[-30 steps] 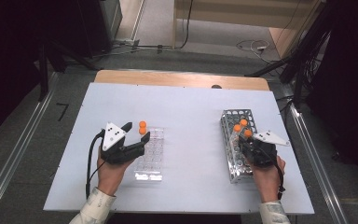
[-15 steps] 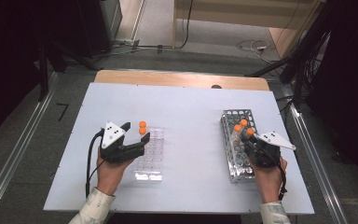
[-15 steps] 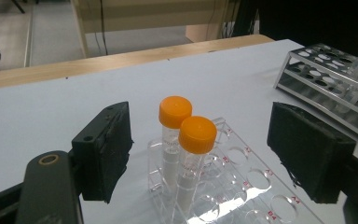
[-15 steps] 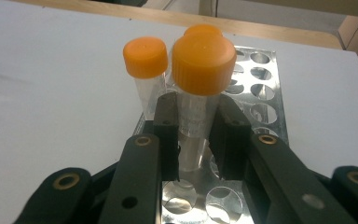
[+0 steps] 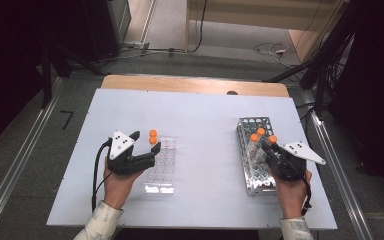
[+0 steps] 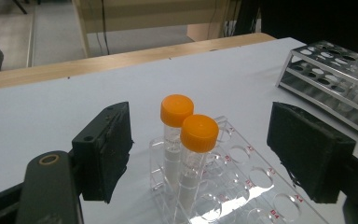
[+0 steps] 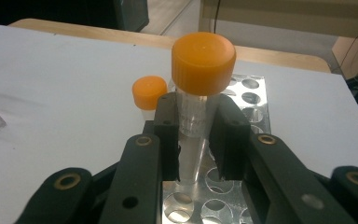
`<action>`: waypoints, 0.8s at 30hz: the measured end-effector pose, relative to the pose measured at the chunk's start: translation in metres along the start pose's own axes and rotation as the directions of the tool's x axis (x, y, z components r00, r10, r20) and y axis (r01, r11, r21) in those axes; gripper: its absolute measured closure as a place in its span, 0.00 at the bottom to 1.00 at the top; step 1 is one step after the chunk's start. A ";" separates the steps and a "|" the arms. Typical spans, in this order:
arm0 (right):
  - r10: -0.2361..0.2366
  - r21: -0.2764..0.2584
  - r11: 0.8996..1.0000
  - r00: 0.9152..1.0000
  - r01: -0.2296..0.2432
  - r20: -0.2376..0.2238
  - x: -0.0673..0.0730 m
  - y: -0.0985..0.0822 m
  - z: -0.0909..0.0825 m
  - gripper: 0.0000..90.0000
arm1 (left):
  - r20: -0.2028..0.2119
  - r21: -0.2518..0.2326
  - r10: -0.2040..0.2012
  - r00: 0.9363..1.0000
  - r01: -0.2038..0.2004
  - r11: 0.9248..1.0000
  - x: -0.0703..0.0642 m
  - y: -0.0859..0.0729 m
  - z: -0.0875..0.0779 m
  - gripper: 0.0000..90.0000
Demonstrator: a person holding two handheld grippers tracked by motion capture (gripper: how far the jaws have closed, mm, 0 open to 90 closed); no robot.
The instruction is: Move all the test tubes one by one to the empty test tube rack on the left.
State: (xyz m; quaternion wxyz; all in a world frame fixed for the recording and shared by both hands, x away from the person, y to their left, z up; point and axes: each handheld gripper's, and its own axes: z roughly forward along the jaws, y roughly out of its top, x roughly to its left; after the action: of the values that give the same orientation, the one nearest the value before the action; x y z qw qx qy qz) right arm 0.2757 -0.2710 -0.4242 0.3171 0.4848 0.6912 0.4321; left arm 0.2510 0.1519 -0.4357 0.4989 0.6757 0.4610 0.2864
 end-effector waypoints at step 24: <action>-0.023 -0.065 0.998 0.999 0.021 -0.040 0.014 0.014 -0.026 0.80 | 0.001 -0.007 0.003 1.000 -0.003 1.000 -0.002 0.001 -0.002 0.25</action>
State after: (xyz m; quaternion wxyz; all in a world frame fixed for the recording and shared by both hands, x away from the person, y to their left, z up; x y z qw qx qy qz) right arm 0.2539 -0.2632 -0.4005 0.3231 0.4577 0.6885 0.4605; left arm 0.2488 0.1512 -0.4342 0.5011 0.6748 0.4586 0.2884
